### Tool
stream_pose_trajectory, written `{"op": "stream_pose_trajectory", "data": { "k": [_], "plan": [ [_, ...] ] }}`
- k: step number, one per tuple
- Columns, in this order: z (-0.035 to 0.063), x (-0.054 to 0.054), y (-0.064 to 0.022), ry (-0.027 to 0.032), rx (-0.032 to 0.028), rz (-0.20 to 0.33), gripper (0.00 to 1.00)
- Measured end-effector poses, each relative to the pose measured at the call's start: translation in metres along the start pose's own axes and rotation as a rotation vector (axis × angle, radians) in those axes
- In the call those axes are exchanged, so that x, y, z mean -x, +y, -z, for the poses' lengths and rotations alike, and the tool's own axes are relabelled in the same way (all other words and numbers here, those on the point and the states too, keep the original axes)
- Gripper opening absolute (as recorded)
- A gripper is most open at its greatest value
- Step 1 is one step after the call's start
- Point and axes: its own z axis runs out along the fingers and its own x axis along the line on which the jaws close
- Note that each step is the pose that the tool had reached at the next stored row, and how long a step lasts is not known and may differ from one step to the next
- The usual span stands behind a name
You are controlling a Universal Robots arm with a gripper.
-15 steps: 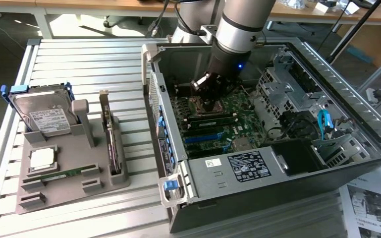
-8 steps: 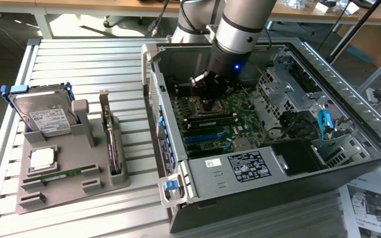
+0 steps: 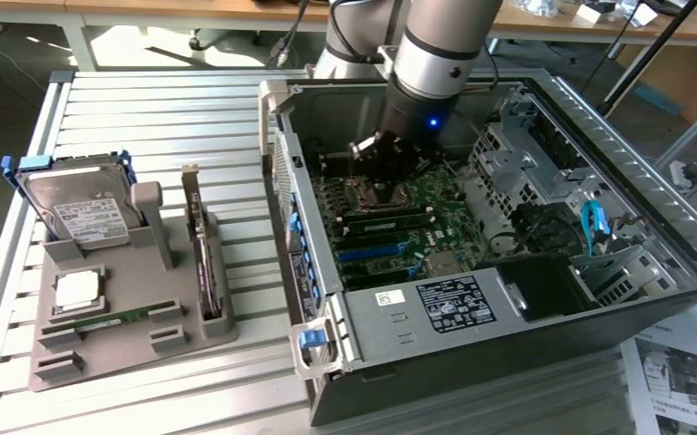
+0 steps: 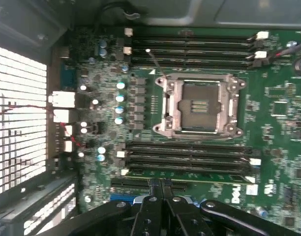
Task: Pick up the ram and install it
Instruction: 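Press down the ram until it locks into place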
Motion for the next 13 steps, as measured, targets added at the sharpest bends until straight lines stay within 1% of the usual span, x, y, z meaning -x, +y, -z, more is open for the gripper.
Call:
{"op": "stream_pose_trajectory", "data": {
  "k": [1, 2, 3, 4, 8, 9, 11, 13],
  "plan": [
    [0.0000, -0.0002, 0.0000, -0.0159, -0.0008, 0.000, 0.11],
    [-0.0001, -0.0005, 0.0000, -0.0345, -0.0015, -0.001, 0.11],
    [-0.0002, -0.0007, 0.0000, -0.0495, -0.0018, -0.001, 0.11],
    [-0.0003, -0.0007, 0.0001, -0.0583, -0.0021, -0.001, 0.11],
    [-0.0002, -0.0007, 0.0000, -0.0582, -0.0023, -0.001, 0.11],
    [-0.0001, -0.0008, -0.0003, -0.0581, 0.0001, -0.001, 0.11],
    [-0.0002, -0.0008, -0.0007, -0.0586, 0.0099, -0.002, 0.11],
    [-0.0002, -0.0008, -0.0009, -0.0588, 0.0157, -0.002, 0.11]
  ]
}}
